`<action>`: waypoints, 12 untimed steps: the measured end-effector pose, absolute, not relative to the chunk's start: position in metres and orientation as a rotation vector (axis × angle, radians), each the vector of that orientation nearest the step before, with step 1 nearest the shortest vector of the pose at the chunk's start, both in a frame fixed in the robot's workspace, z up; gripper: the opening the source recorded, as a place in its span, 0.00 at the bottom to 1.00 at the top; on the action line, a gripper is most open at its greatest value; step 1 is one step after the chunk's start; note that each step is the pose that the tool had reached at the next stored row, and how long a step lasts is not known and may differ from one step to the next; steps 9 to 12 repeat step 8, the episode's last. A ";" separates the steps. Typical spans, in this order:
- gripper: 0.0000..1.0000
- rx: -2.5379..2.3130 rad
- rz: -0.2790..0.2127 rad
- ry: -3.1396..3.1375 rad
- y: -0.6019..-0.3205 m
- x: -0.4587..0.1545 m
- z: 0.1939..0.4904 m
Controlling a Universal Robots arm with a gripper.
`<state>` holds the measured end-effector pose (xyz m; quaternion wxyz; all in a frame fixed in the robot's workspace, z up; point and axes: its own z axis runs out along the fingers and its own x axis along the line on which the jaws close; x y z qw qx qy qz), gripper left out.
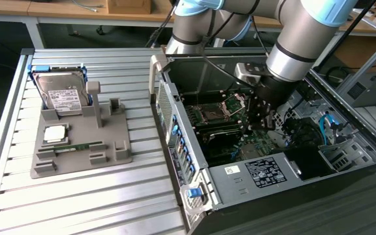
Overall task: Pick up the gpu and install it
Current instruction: 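Press down on the gpu until it lock into place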
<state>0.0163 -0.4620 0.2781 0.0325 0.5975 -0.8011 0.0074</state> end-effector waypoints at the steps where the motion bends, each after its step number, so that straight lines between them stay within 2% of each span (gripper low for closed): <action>1: 0.10 1.865 0.024 -2.447 -0.462 0.016 0.278; 12: 0.10 1.898 0.025 -2.421 -0.462 0.016 0.278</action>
